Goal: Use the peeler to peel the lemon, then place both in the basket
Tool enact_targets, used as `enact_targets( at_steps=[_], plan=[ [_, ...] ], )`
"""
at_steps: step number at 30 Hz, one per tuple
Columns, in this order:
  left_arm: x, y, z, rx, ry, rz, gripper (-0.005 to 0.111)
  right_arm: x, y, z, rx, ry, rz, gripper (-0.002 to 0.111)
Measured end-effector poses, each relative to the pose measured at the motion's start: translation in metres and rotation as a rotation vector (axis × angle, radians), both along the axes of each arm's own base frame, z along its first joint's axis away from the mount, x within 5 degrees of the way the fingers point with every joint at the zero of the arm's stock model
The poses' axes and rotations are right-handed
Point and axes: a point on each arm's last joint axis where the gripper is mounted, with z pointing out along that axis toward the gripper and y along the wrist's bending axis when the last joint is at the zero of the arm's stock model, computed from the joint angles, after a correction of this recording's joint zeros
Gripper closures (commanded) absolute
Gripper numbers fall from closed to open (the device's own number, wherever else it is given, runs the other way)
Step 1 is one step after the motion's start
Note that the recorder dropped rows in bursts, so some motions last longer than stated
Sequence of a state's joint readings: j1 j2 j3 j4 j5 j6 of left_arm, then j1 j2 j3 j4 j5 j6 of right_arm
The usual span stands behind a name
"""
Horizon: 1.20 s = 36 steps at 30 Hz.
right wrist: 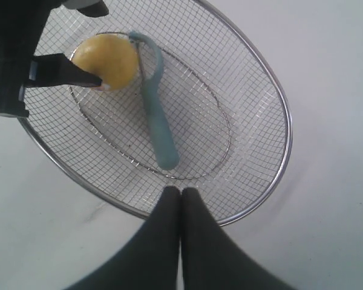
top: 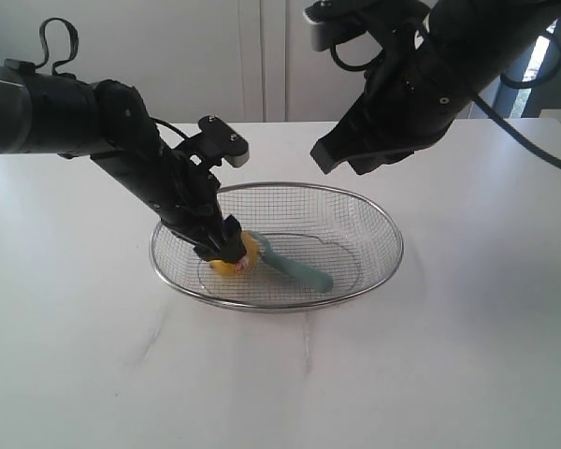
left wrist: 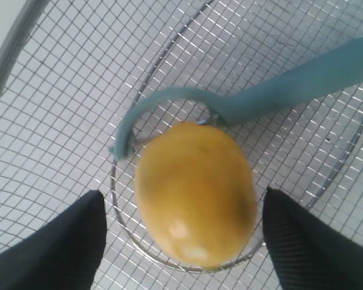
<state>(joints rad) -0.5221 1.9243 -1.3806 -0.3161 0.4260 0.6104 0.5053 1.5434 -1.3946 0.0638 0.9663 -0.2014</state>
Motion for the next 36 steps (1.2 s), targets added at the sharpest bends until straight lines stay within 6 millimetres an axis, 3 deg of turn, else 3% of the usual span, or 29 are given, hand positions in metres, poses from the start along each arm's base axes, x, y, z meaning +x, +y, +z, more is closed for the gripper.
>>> enact_targets(
  at_steps=[3, 5, 9, 12, 17, 22, 36],
  plan=[
    [-0.001, 0.0, 0.002, 0.0, 0.005, -0.003, 0.039, 0.0, 0.0, 0.0, 0.0, 0.0, 0.0, 0.108],
    [-0.005, 0.003, 0.012, 0.008, -0.009, -0.019, 0.055, 0.0, 0.0, 0.0, 0.0, 0.0, 0.0, 0.108],
    [-0.018, 0.011, 0.05, 0.005, -0.059, -0.051, 0.089, 0.0, 0.0, 0.0, 0.0, 0.0, 0.0, 0.108],
    [-0.033, 0.018, 0.081, -0.023, -0.081, -0.051, 0.107, 0.0, 0.0, 0.0, 0.0, 0.0, 0.0, 0.108],
    [-0.051, 0.027, 0.109, -0.056, -0.079, -0.029, 0.107, 0.0, 0.0, 0.0, 0.0, 0.0, 0.0, 0.108],
    [-0.061, 0.032, 0.123, -0.064, -0.093, -0.034, 0.107, 0.0, 0.0, 0.0, 0.0, 0.0, 0.0, 0.108],
    [-0.062, 0.033, 0.125, -0.061, -0.097, -0.036, 0.107, 0.0, 0.0, 0.0, 0.001, 0.001, -0.002, 0.108]
  ],
)
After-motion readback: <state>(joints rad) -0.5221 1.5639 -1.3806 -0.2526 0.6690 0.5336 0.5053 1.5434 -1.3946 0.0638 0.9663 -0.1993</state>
